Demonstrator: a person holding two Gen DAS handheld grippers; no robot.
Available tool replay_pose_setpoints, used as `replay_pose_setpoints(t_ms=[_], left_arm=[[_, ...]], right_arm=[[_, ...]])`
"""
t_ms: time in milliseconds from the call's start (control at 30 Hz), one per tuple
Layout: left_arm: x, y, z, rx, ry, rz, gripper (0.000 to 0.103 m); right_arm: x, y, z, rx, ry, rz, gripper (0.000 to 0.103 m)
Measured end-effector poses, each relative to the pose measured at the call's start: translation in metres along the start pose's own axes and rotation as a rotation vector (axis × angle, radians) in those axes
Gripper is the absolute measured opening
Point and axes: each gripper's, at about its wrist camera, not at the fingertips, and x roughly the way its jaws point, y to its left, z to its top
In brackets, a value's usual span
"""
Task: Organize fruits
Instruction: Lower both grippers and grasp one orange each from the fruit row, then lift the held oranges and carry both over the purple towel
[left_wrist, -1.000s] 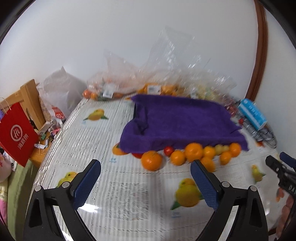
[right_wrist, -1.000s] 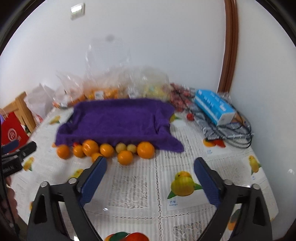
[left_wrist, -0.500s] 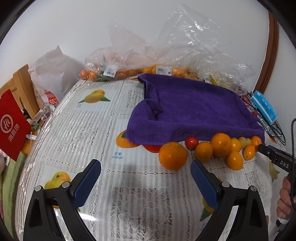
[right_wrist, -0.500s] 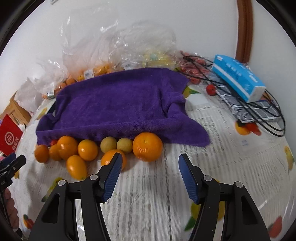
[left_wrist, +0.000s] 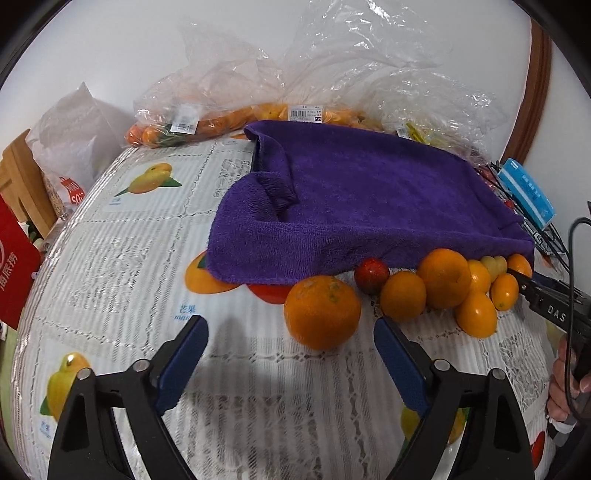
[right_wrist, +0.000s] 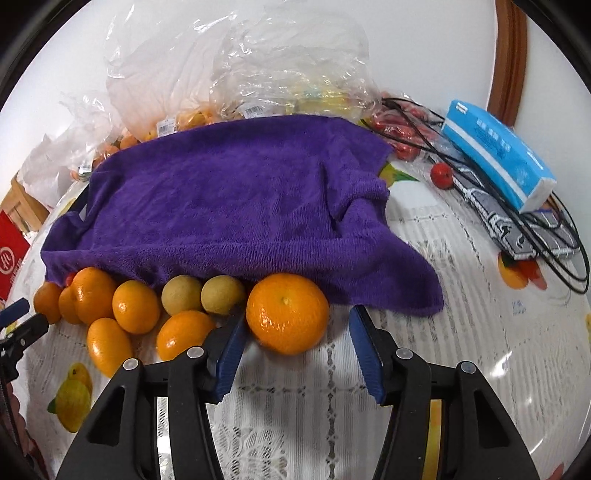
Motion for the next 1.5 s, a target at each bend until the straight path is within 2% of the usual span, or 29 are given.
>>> replay_pose_setpoints(t_ms=[100, 133, 200, 267, 333, 733, 1067, 1200, 1500], left_arm=[[0.007, -0.001, 0.002, -0.012, 0.008, -0.003, 0.077], [0.009, -0.001, 0.002, -0.019, 0.009, -0.010, 0.069], [0.009, -0.003, 0.001, -0.031, -0.012, -0.014, 0.064], [0.009, -0.005, 0.002, -0.027, -0.016, -0.036, 0.049], [0.008, -0.006, 0.003, -0.028, -0.014, -0.061, 0.041], [-0.005, -0.001, -0.002, -0.059, -0.003, -0.070, 0.041], [-0.047, 0.000, 0.000, -0.070, -0.034, -0.086, 0.041], [-0.062, -0.002, 0.003, -0.076, -0.029, -0.101, 0.041], [-0.098, -0.004, 0.029, -0.075, -0.085, -0.125, 0.041]], right_arm=[[-0.001, 0.001, -0.001, -0.016, -0.011, 0.013, 0.042], [-0.002, 0.001, -0.001, -0.019, -0.012, 0.014, 0.042], [-0.003, 0.000, -0.003, -0.023, -0.012, 0.018, 0.042], [-0.006, -0.001, -0.005, -0.021, -0.015, 0.025, 0.042], [-0.009, -0.001, -0.006, -0.017, -0.011, 0.030, 0.042], [-0.037, -0.010, -0.019, 0.026, -0.019, 0.044, 0.041], [-0.079, -0.007, -0.025, 0.048, -0.044, 0.032, 0.041], [-0.100, -0.002, -0.021, 0.050, -0.070, 0.033, 0.041], [-0.135, 0.011, 0.005, 0.042, -0.127, 0.040, 0.041]])
